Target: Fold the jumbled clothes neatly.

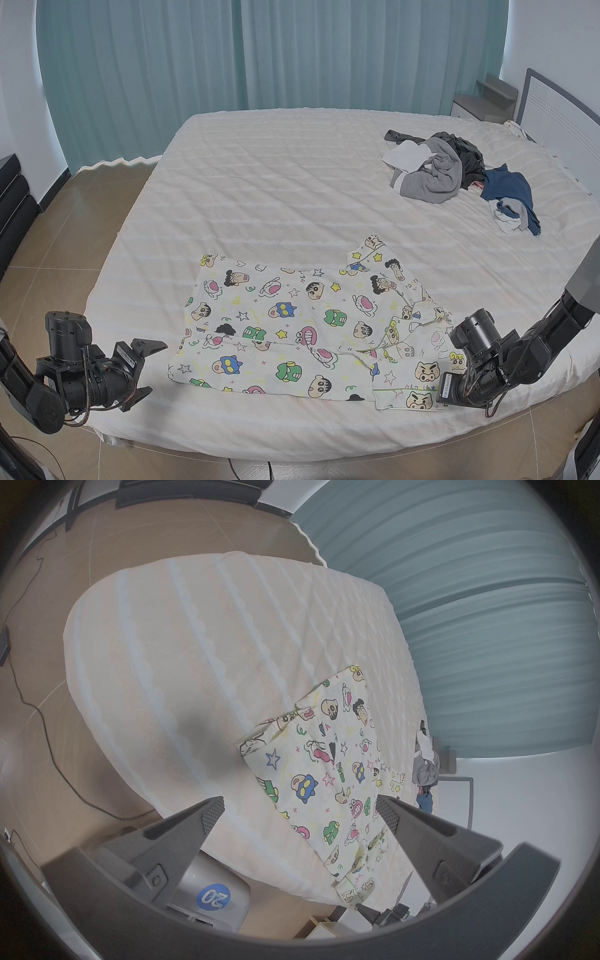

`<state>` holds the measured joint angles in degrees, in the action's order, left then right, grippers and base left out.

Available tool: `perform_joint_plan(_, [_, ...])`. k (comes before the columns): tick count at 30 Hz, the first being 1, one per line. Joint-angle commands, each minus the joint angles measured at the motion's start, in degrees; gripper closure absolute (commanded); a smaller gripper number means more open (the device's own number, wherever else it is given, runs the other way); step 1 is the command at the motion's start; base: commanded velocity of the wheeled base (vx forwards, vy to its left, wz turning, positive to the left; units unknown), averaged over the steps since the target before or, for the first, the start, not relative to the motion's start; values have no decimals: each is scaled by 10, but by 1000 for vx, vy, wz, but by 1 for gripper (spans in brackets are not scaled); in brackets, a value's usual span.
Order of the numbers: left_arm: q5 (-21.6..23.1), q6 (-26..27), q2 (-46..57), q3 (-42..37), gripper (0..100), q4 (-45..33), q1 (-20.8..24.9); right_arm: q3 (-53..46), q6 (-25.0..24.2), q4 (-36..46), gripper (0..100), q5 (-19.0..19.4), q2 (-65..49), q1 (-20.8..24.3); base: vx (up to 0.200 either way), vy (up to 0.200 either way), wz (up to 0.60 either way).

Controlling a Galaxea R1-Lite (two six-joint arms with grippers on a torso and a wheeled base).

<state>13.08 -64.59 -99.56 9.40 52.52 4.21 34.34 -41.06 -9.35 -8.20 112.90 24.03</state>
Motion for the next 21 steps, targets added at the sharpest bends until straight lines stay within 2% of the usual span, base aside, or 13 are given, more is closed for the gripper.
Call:
perform_joint_plan(1, [5,1,11,-5,0,0,0,-4,0,-1,0,-1,0,-4,0,0,0])
perform_joint_plan(5, [12,5,44,-15,0,0,2,-11,0,0,0,-1,-39,-5,0,0,0])
perform_joint_plan(8, [34,17,65,-23,0,0,3,-20,-2,1,0,0,-100,-3,0,0,0])
perform_joint_plan(12, [58,17,71,-27,0,0,2,-20,-1,1,0,-1,-122,0,0,0,0])
perform_joint_plan(21, [71,18,90,-32,0,0,2,9,0,-19,0,-3,-126,-11,200,0,0])
